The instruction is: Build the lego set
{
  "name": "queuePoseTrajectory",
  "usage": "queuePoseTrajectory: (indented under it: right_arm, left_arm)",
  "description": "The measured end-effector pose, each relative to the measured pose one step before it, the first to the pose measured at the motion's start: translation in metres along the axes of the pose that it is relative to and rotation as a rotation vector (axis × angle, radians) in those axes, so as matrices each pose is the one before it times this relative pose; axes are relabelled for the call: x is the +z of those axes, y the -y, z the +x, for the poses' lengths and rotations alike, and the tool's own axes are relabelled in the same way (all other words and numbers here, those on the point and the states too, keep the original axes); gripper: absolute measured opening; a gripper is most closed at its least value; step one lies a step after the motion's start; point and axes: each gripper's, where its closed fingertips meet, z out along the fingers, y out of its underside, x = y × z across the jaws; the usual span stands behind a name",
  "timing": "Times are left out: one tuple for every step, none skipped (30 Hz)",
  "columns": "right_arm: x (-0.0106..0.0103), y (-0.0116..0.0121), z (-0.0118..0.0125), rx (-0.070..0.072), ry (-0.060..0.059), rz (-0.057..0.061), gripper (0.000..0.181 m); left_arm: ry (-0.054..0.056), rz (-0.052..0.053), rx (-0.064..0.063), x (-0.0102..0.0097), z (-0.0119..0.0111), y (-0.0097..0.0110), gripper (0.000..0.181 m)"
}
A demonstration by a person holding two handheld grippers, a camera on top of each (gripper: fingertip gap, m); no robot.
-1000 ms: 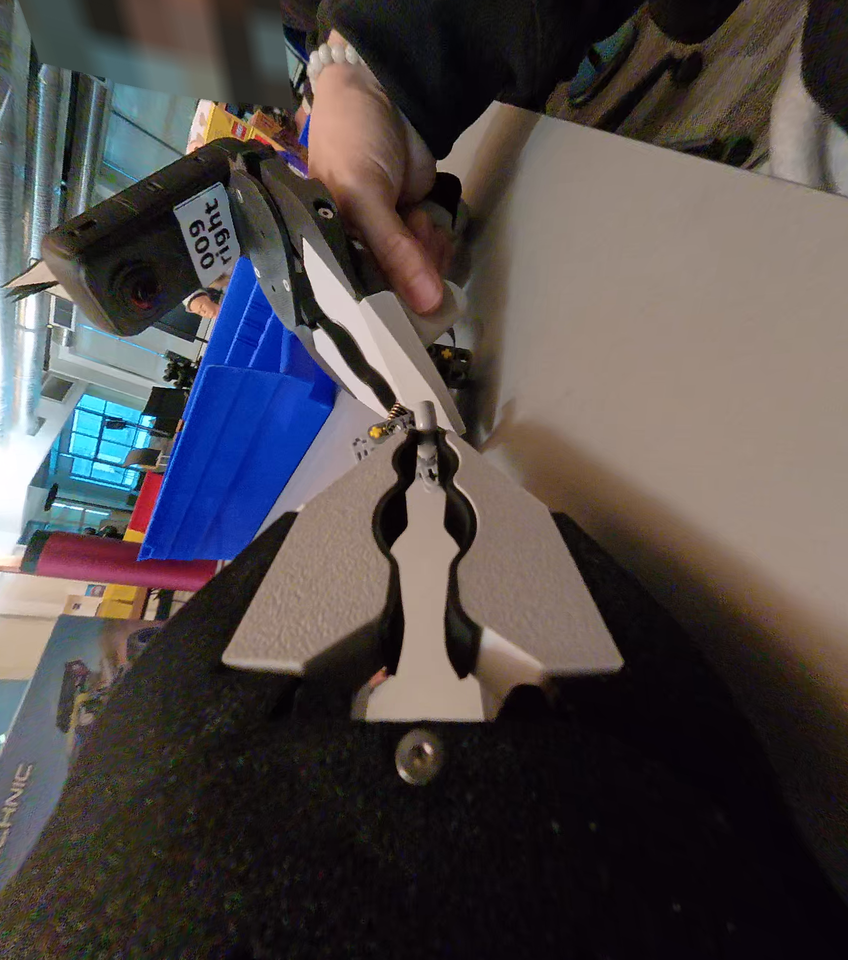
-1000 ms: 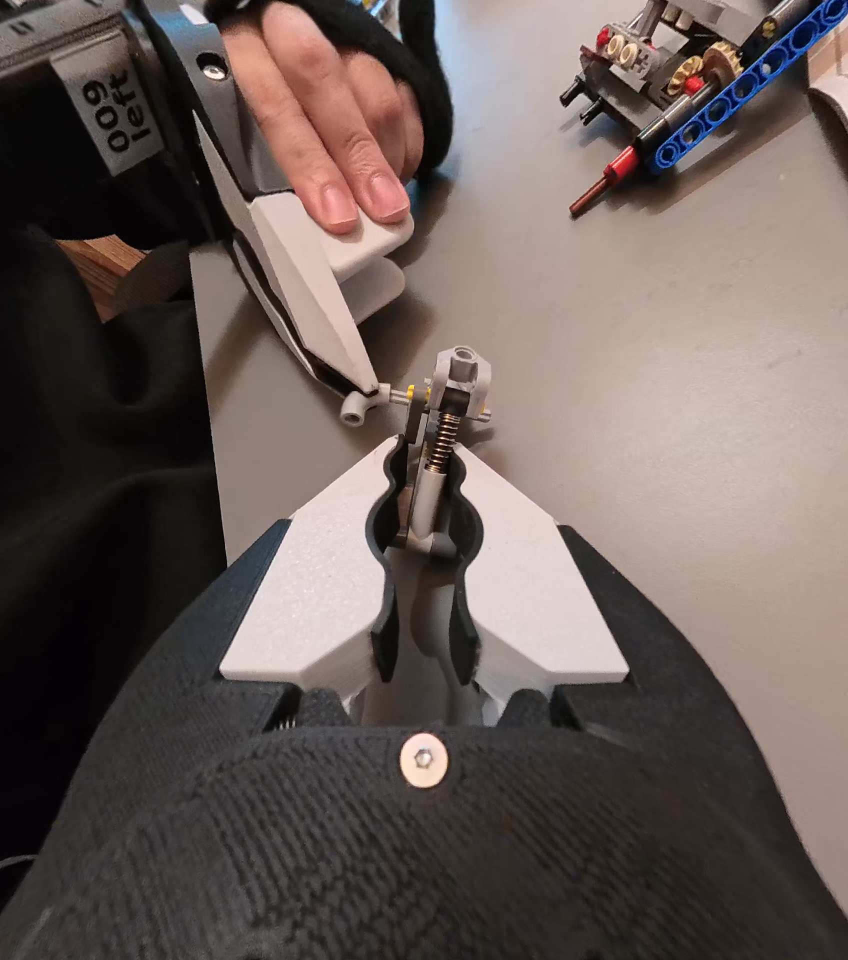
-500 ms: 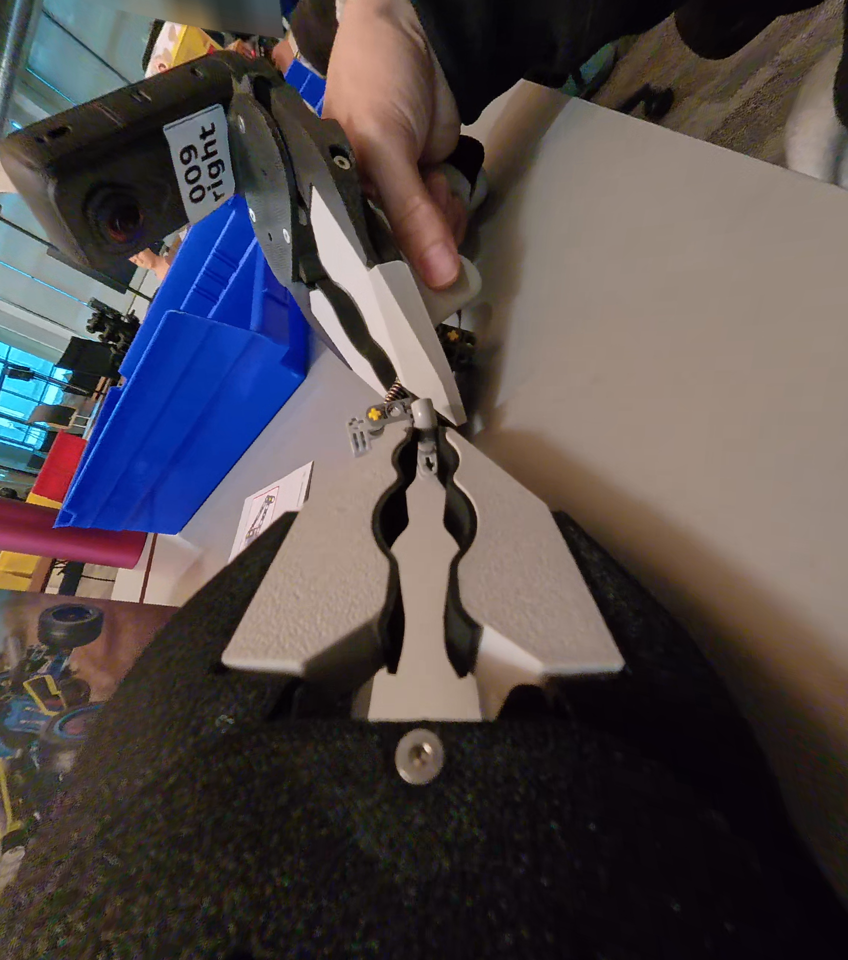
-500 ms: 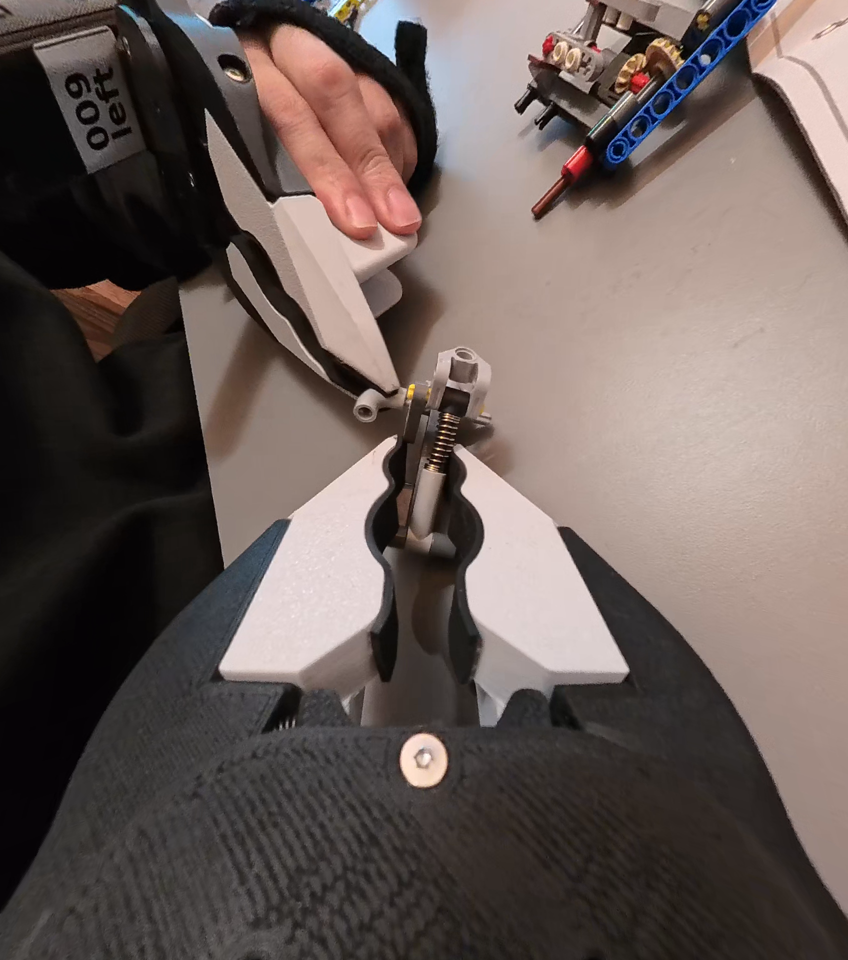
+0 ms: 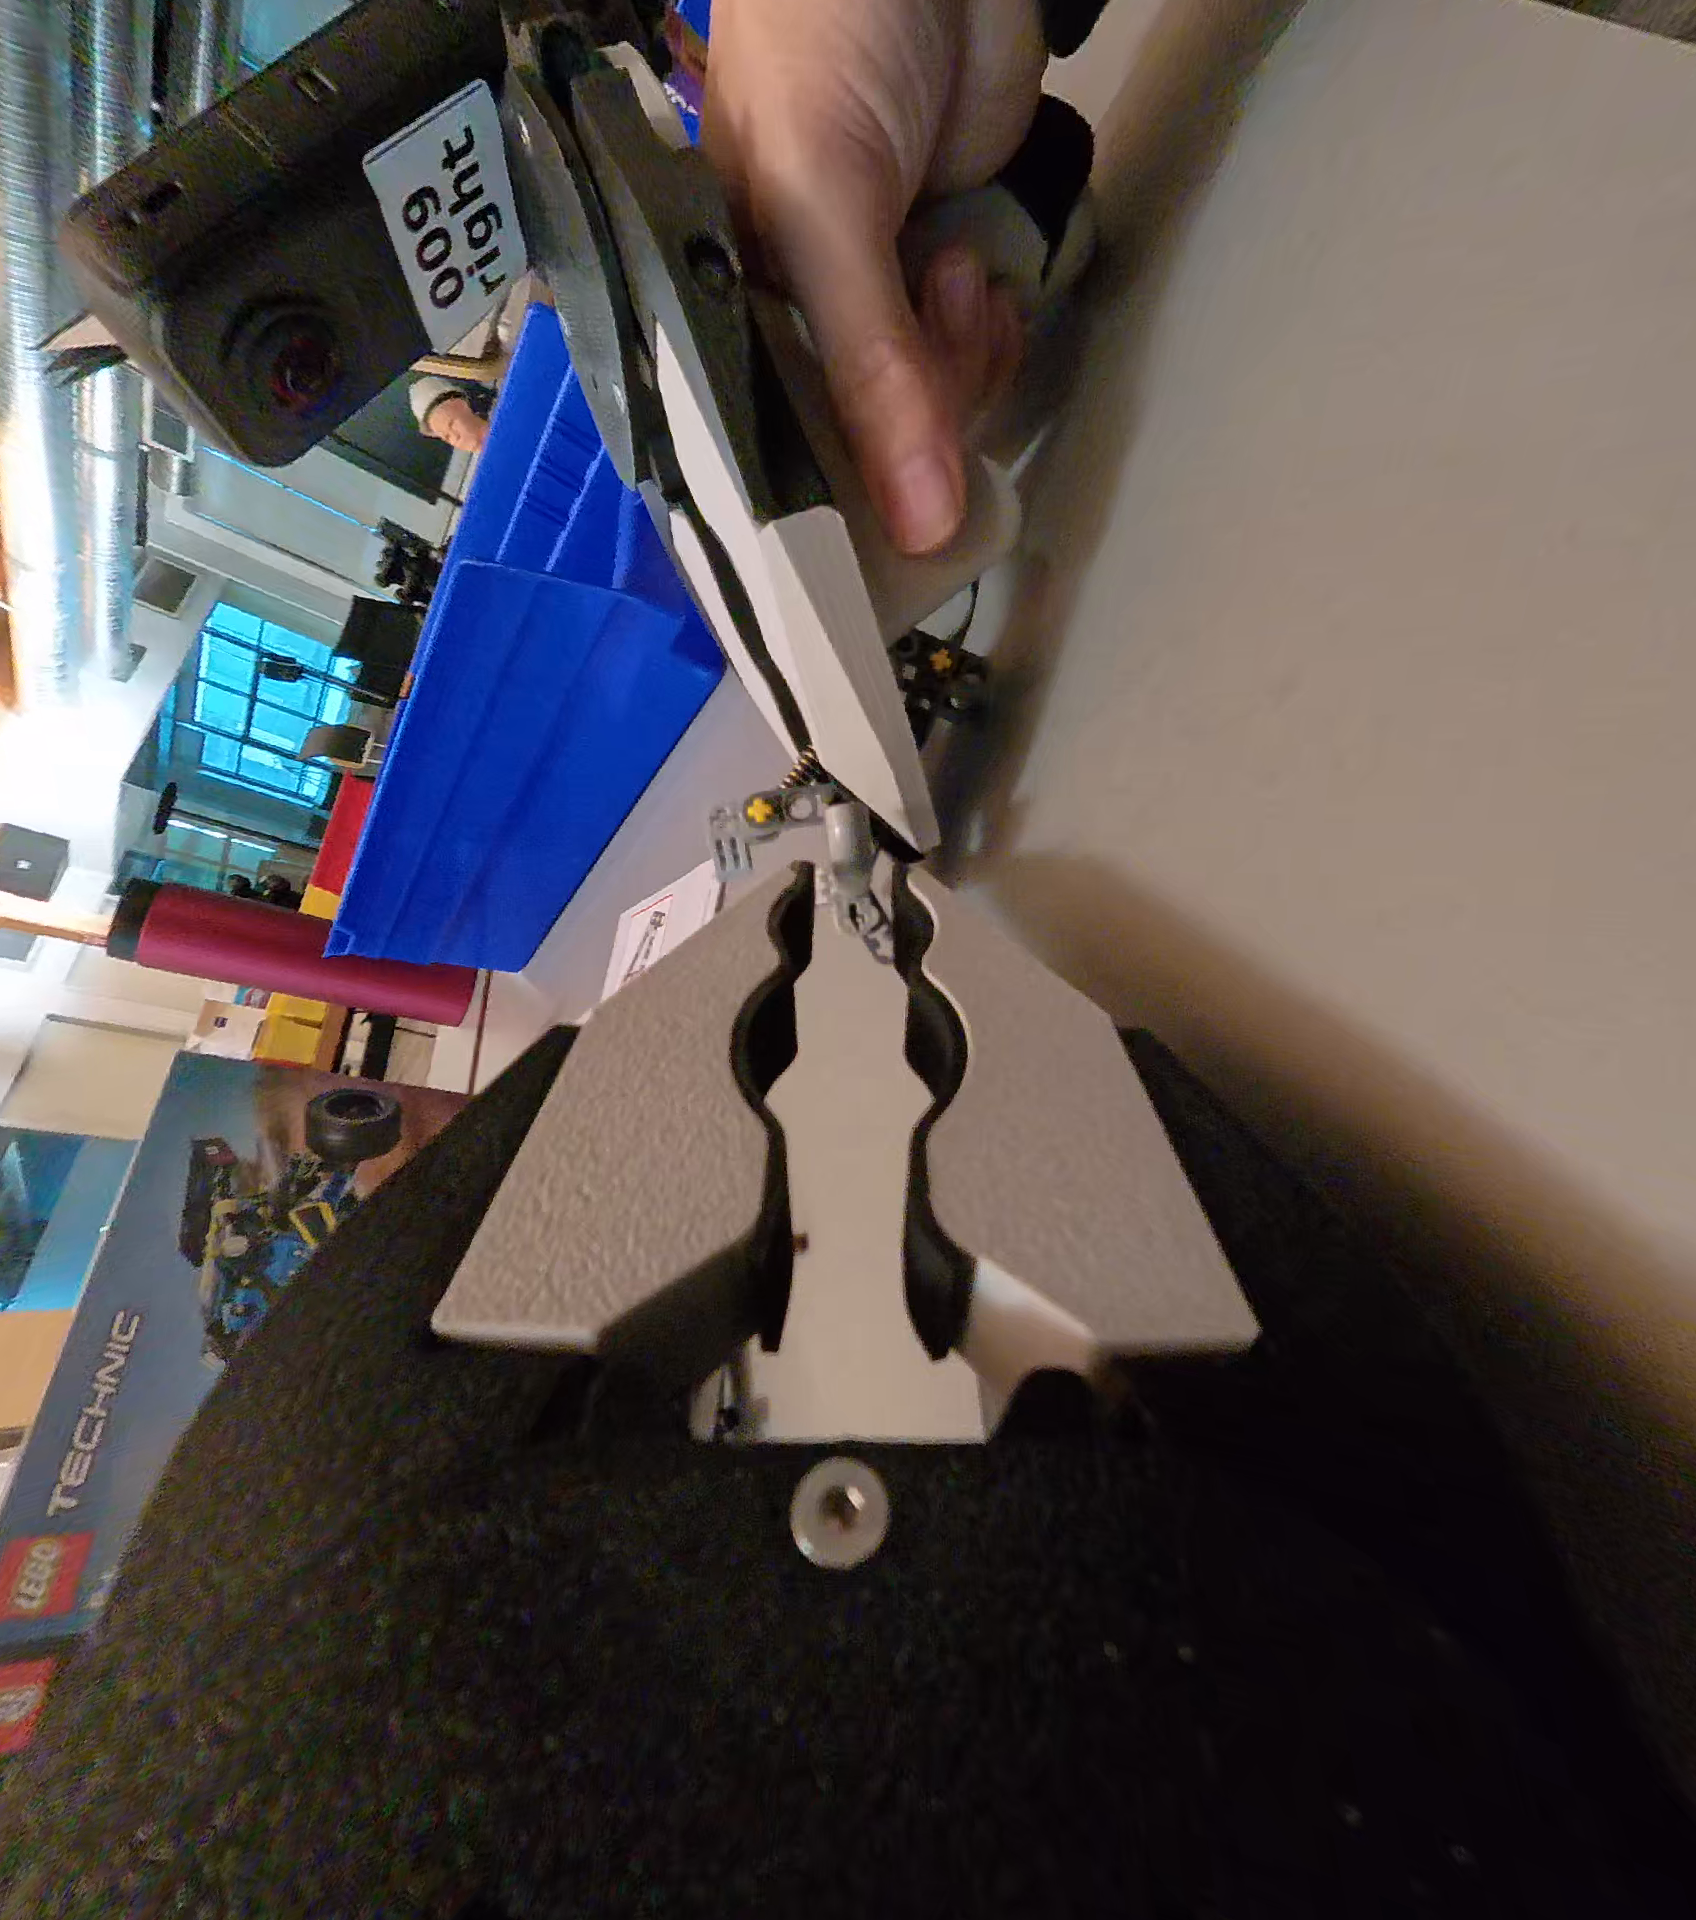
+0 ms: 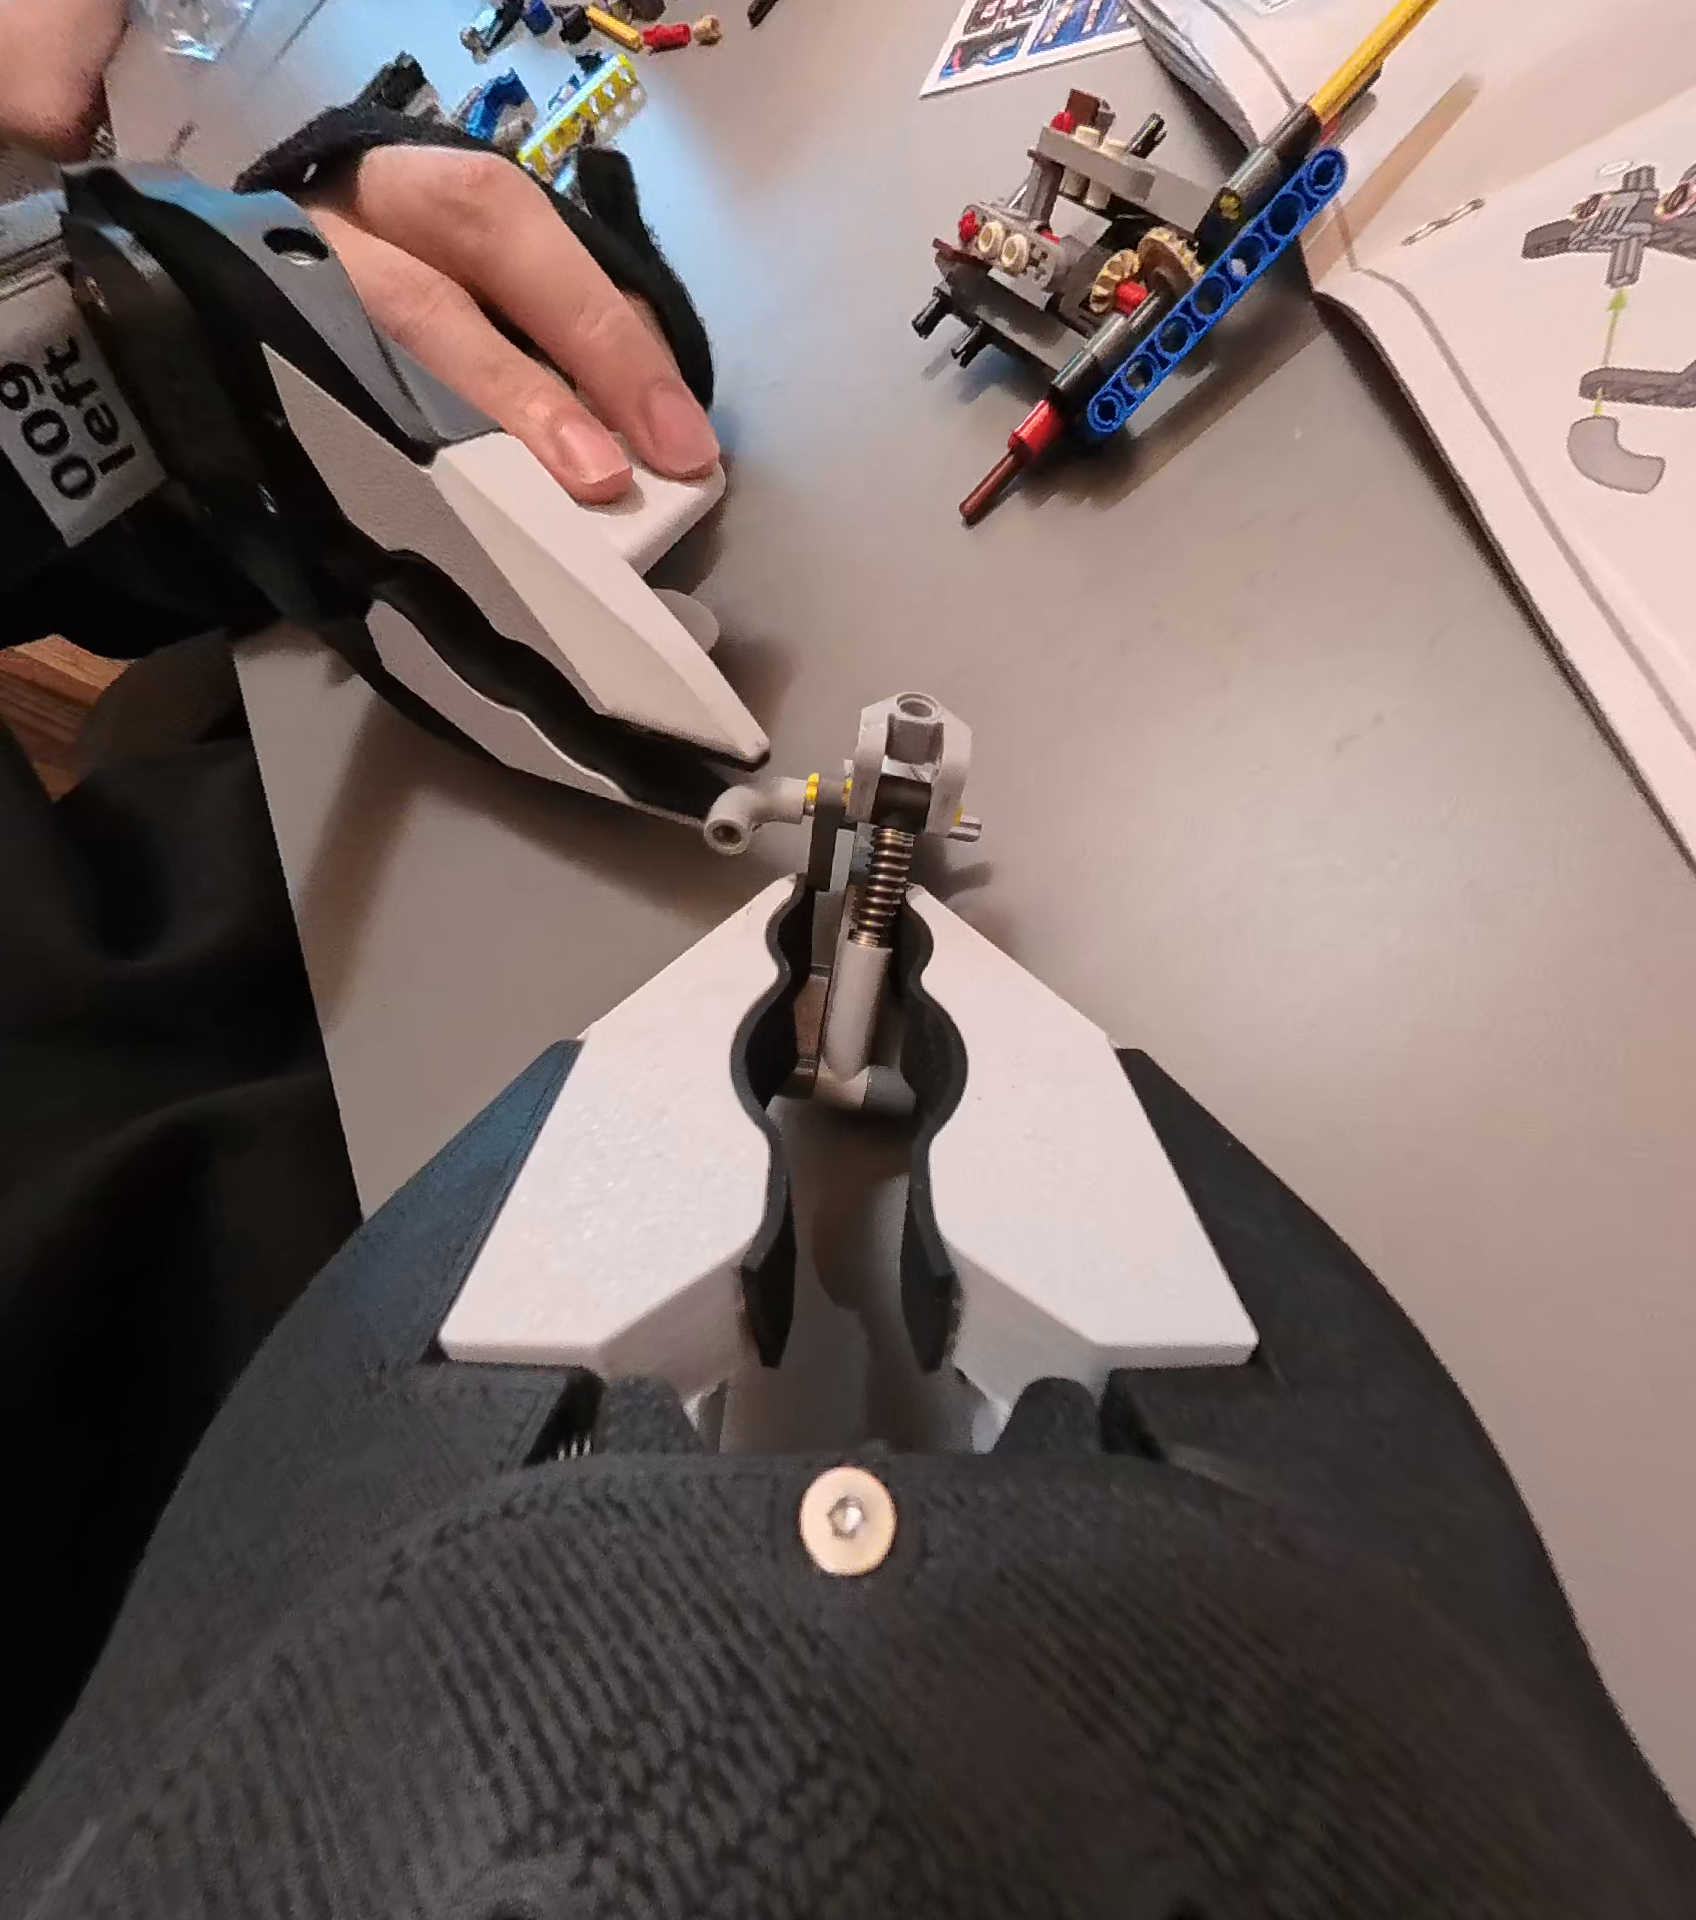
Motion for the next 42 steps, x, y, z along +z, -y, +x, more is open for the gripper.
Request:
queuePoseTrajectory:
  right_arm:
    - [0.00052, 0.00047, 0.00053, -0.0023, -0.0085, 0.0013, 0.012]
    - [0.0005, 0.00057, 0.00077, -0.0022, -0.0089, 0.0013, 0.012]
    - [0.00036, 0.00063, 0.0015, -0.0018, -0.0147, 0.0018, 0.012]
    - [0.00059, 0.00077, 0.0008, -0.0046, -0.0131, 0.0022, 0.012]
    - [0.0, 0.00124, 0.00108, -0.0089, -0.0164, 0.0061, 0.012]
    - [-0.00023, 0.00025, -0.00012, -0.0131, -0.0074, 0.001, 0.012]
    - [-0.00024, 0.00054, -0.00019, -0.0112, -0.0052, 0.0037, 0.012]
    - [-0.00035, 0.00096, 0.00004, -0.0162, -0.0093, 0.0049, 0.012]
    - [-0.0003, 0.00088, 0.00105, -0.0123, -0.017, 0.0049, 0.012]
    - [0.00022, 0.00019, 0.00144, -0.0057, -0.0165, -0.0002, 0.012]
    - [0.00019, -0.00008, 0.00114, 0.0003, -0.0098, -0.0017, 0.012]
    - [-0.00019, 0.00093, 0.00088, 0.0026, -0.0059, 0.0054, 0.012]
    - [-0.00046, 0.00141, 0.00073, 0.0026, -0.0053, 0.009, 0.012]
    - [0.00004, 0.00186, 0.00135, 0.0032, -0.0118, 0.0093, 0.011]
    - [0.00081, -0.00005, 0.00159, -0.0045, -0.0173, -0.0031, 0.011]
    - [0.00109, -0.00085, 0.00156, -0.0094, -0.0211, -0.0089, 0.011]
    - [0.00061, 0.00033, 0.00157, -0.0118, -0.0233, -0.0006, 0.011]
    - [0.00045, -0.00017, 0.00076, -0.0069, -0.013, -0.0027, 0.011]
    - [0.00012, 0.00014, 0.00037, 0.0022, -0.0029, 0.0002, 0.011]
    - [0.00009, 0.00016, 0.00063, 0.0036, -0.0022, 0.0008, 0.011]
    - [0.00014, 0.00019, 0.00113, 0.0008, -0.0077, 0.0005, 0.011]
    - [0.00068, -0.00027, 0.0011, -0.0025, -0.0104, -0.0035, 0.011]
    - [0.00091, -0.0004, 0.00054, -0.0008, -0.0052, -0.005, 0.011]
    - [0.00079, 0.00034, 0.00072, 0.0096, -0.0027, -0.0006, 0.011]
    - [0.00033, 0.00044, 0.00027, 0.0028, -0.0026, 0.0016, 0.011]
    - [0.00004, 0.00014, -0.00048, -0.0039, 0.0, 0.0005, 0.012]
    - [0.00015, 0.0001, 0.00032, -0.0042, -0.006, 0.0005, 0.012]
    - [0.00027, -0.00024, 0.00013, -0.0047, -0.006, -0.0026, 0.012]
    - [0.00093, -0.0006, -0.00125, -0.0054, 0.002, -0.0062, 0.012]
    - [0.0011, -0.00006, -0.00059, -0.0005, -0.0039, -0.0036, 0.012]
    - [0.00093, 0.00059, 0.00029, -0.002, -0.0113, 0.0001, 0.012]
    - [0.00047, -0.00004, 0.00079, -0.0062, -0.0127, -0.0017, 0.012]
    - [0.00006, 0.00032, 0.00009, -0.002, -0.0029, 0.0012, 0.012]
    - [-0.00014, 0.00006, 0.00034, 0.0026, -0.0005, 0.001, 0.012]
    - [0.00008, -0.00001, 0.00069, 0.0019, -0.0048, 0.0002, 0.012]
    - [0.00001, 0.00005, 0.00063, -0.0056, -0.0105, 0.0002, 0.012]
    - [-0.00007, -0.00001, 0.00027, -0.0089, -0.0099, -0.0004, 0.011]
    - [0.00008, -0.00004, -0.00027, -0.003, -0.0007, -0.0001, 0.011]
    - [-0.0001, 0.00011, -0.00035, 0.0046, 0.0069, 0.0004, 0.011]
    - [-0.00016, 0.00003, -0.00011, 0.004, 0.004, 0.0005, 0.011]
    - [-0.00001, 0.00007, 0.0002, -0.0063, -0.0051, -0.0002, 0.011]
    - [0.0001, -0.00004, 0.00048, -0.0139, -0.0105, -0.001, 0.011]
  left_arm:
    - [0.0074, -0.0094, 0.0082, 0.00075, -0.00076, -0.00067, 0.011]
    - [-0.0003, -0.0171, 0.0031, 0.00106, 0.00029, -0.00223, 0.009]
    - [-0.0006, -0.0188, 0.0016, 0.00082, 0.00006, -0.00232, 0.005]
    - [0.0035, -0.0128, -0.0018, 0.00022, -0.00113, -0.0015, 0.005]
    - [0.0015, -0.0059, -0.0168, 0.00009, -0.00114, -0.00093, 0.005]
    - [-0.0018, 0.0026, -0.0259, -0.00017, -0.00095, -0.0003, 0.004]
    - [-0.0014, 0.006, -0.0191, -0.00038, -0.00107, 0.00023, 0.004]
    - [0.0016, 0.0043, -0.0123, -0.00009, -0.00096, 0.0001, 0.004]
    - [0.001, -0.0007, -0.0153, 0.00041, -0.00084, -0.00069, 0.004]
    - [-0.0051, -0.0049, -0.0221, 0.00075, -0.00035, -0.00112, 0.004]
    - [-0.0079, -0.0036, -0.0258, 0.00077, -0.0004, -0.00109, 0.004]
    - [-0.0051, 0.0016, -0.0259, 0.00043, -0.00103, -0.00061, 0.004]
    - [-0.0005, 0.001, -0.0236, 0.00031, -0.00172, -0.00032, 0.004]
    - [0.0007, -0.0044, -0.0185, 0.00045, -0.00155, -0.00091, 0.004]
    - [-0.0057, -0.0096, -0.0141, 0.0008, -0.00038, -0.00148, 0.004]
    - [-0.0068, -0.0122, -0.0101, 0.00101, 0.00006, -0.00174, 0.004]
    - [-0.001, -0.0097, -0.006, 0.00066, -0.00032, -0.00136, 0.003]
    - [-0.0018, -0.0053, -0.0053, 0.00043, -0.00024, -0.00071, 0.003]
    - [-0.0064, -0.0029, -0.0115, 0.00037, -0.00012, -0.00054, 0.003]
    - [-0.0113, -0.0028, -0.0206, 0.00056, -0.00057, -0.00044, 0.003]
    - [-0.0138, -0.0042, -0.0219, 0.00064, -0.00039, -0.00067, 0.003]
    - [-0.0126, -0.004, -0.0089, 0.00058, 0.00032, -0.00073, 0.003]
    - [-0.0008, 0.0005, 0.0202, 0.00024, 0.00049, -0.00084, 0.003]
    - [0.0183, 0.0057, 0.0499, 0.00025, -0.00005, -0.00073, 0.004]
    - [0.028, 0.0068, 0.0577, -0.00015, -0.00014, 0.00013, 0.004]
    - [0.0221, 0.003, 0.0426, -0.00067, 0.00036, 0.00111, 0.005]
    - [0.0117, 0.0026, 0.0177, -0.00055, 0.00051, 0.00187, 0.006]
    - [0.0016, 0.0051, 0.0024, -0.00013, 0.00101, 0.00195, 0.006]
    - [-0.0017, -0.002, 0.0035, 0.00032, 0.00084, 0.00042, 0.008]
    - [-0.0004, -0.0124, 0.0066, 0.00079, 0.00039, -0.00141, 0.01]
    - [-0.0044, -0.0151, -0.0007, 0.00051, 0.0008, -0.00164, 0.007]
    - [-0.0033, -0.0125, -0.0157, 0.00003, 0.00008, -0.00098, 0.006]
    - [-0.0028, -0.0083, -0.0259, -0.00002, -0.00043, -0.00034, 0.006]
    - [-0.0063, -0.0042, -0.0266, 0.00039, -0.0001, -0.00041, 0.006]
    - [-0.0086, -0.0039, -0.0242, 0.00055, -0.00024, -0.00054, 0.006]
    - [-0.0108, -0.0052, -0.0275, 0.00039, -0.00051, -0.00042, 0.006]
    - [-0.0121, -0.0044, -0.0283, 0.00019, -0.00009, -0.00013, 0.006]
    - [-0.0099, -0.0005, -0.0185, -0.00014, 0.00003, 0.00001, 0.006]
    - [-0.0097, 0.0022, -0.0115, -0.00003, 0.00018, 0.0001, 0.006]
    - [-0.0113, 0.001, -0.0147, 0.00011, 0.00021, 0.0002, 0.006]
    - [-0.0128, -0.0025, -0.024, 0.00013, 0.00001, -0.00011, 0.006]
    - [-0.0135, -0.0049, -0.0284, 0.00022, -0.00001, -0.00023, 0.006]
